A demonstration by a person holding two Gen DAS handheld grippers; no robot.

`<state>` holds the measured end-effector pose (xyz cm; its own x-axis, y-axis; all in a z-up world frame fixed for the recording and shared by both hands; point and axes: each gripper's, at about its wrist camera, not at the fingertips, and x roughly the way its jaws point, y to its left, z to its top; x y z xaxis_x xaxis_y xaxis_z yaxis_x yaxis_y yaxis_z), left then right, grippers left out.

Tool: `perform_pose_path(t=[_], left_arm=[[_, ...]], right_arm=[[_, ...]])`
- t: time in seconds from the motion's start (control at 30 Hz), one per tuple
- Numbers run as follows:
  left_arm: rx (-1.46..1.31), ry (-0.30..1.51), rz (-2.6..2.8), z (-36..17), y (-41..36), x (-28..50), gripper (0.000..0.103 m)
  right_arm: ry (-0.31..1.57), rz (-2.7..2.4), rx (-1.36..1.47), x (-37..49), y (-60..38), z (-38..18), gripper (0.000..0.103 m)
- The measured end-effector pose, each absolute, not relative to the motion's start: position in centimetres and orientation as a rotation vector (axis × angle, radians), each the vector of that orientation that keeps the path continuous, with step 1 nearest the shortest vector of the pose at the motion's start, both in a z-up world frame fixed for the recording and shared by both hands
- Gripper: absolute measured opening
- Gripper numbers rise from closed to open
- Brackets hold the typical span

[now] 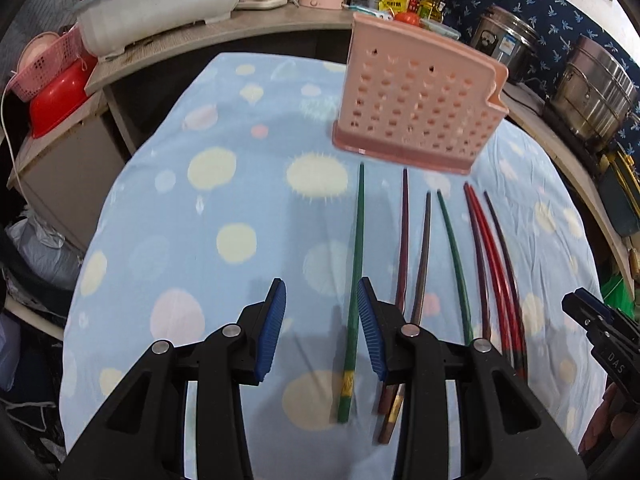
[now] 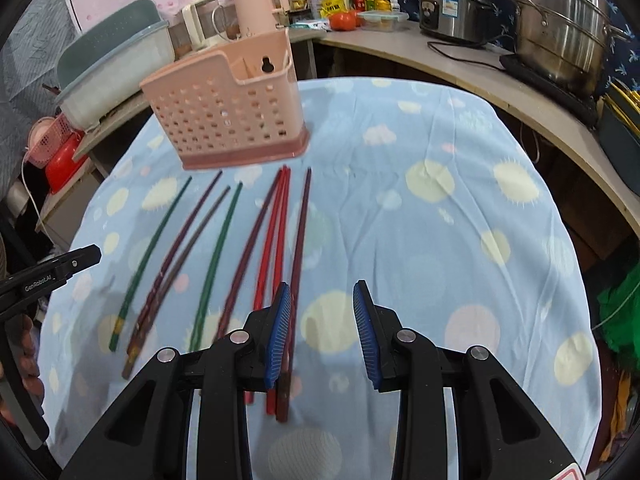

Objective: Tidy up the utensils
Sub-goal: 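Move both open grippers back to the row of chopsticks, then grasp a dark red chopstick with the right gripper while the left grasps a green chopstick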

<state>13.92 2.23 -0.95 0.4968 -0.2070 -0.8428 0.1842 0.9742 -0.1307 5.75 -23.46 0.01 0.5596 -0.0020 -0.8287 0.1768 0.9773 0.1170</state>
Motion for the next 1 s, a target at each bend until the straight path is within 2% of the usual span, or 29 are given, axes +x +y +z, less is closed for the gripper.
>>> perform_pose_path(t=[0.3, 0.87, 1.0], left_arm=[[-0.023, 1.060, -0.258, -3.1, 1.6, 11.2, 0.035], [-0.005, 1.094, -0.236, -5.2, 1.4, 10.7, 0.035], [0.006, 1.085, -0.236, -5.4, 1.6, 10.4, 0.035]], right_arm=[[1.000, -0.095, 0.183, 3.7, -21.9, -2.2, 0.032], [1.042, -0.099, 0.153, 4.2, -20.8, -4.3, 0.032], [1.055, -0.090, 0.145, 3.8, -20.5, -4.7, 0.029]])
